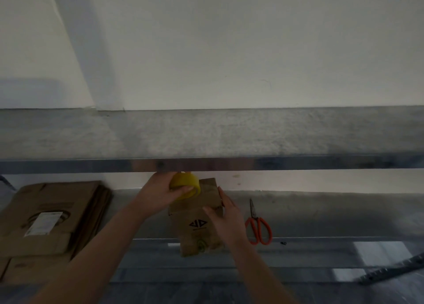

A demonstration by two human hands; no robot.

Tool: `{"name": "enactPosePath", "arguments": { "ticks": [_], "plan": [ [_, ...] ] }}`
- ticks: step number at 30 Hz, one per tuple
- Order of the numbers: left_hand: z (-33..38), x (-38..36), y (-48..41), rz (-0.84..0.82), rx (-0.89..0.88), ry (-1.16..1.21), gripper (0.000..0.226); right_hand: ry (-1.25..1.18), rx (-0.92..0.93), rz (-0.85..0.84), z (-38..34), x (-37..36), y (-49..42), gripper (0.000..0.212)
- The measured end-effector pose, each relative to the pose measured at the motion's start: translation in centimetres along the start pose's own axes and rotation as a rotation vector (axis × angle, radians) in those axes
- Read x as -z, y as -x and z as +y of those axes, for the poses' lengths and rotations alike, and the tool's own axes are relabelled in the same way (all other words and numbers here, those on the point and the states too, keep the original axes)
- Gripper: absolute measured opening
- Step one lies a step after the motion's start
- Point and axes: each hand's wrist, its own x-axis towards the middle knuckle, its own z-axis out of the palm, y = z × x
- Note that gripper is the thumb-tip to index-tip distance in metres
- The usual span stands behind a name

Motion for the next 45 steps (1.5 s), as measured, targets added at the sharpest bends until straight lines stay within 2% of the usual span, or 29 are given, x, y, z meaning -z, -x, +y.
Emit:
{"name": "enactPosePath", "arguments": {
  "ticks": [2, 5, 9, 12, 15, 19, 22, 24, 26, 28, 35, 45],
  "plan": [
    [0.0, 0.2, 0.0, -0.012, 0.020, -0.037, 0.041, 0.002, -0.042, -0.006, 0.2, -0.3, -0.3, 0.063],
    [-0.5, 1.0, -0.4, -0.024, 0.020, -0.073, 0.054, -0.021, -0.079, -0.042, 0.0, -0.6, -1.1, 0.058],
    [-1.2, 1.3, -0.5, -0.092, 0.044, 0.018, 0.059, -0.118, -0.115, -0.098, -0.3, -0.6, -1.9, 0.035],
    [-1.5, 1.2, -0.2, -0.033, 0.002, 0.045, 0.060, -0.160, -0.139, -0.126, -0.1, -0.5, -2.6, 0.052],
    [-1.6, 1.7, 0.4, 0.034, -0.018, 0.099, 0.043, -0.113, -0.125, -0.148, -0.5, -0.5, -3.4, 0.065],
    [-1.6, 1.9, 0.8, 0.051, 0.009, 0.060, 0.031, -0.078, -0.089, -0.125, -0.9, -0.7, -3.7, 0.055],
    [-1.8, 1.1, 1.1, 0.085, 0.019, -0.039, 0.039, -0.098, -0.060, -0.030, 0.0, -1.8, -1.9, 0.048],
    [-1.9, 0.7, 1.6, 0.126, -0.004, -0.078, 0.042, -0.081, -0.048, 0.038, 0.7, -2.8, -0.3, 0.052],
    [-1.7, 0.7, 2.1, 0.144, -0.006, -0.093, 0.044, -0.055, -0.043, 0.078, 1.0, -3.5, 0.7, 0.065],
    [-1.5, 1.1, 2.4, 0.154, -0.016, -0.114, 0.044, -0.026, -0.042, 0.075, 0.9, -3.9, 0.6, 0.070],
    [-0.5, 2.2, 3.0, 0.135, -0.098, -0.201, 0.044, 0.016, -0.065, 0.092, 0.2, -4.5, 0.5, 0.068],
    [-1.1, 2.9, 3.0, 0.113, -0.002, -0.205, 0.038, 0.044, -0.056, 0.098, 0.4, -4.8, 0.5, 0.066]
  ]
}}
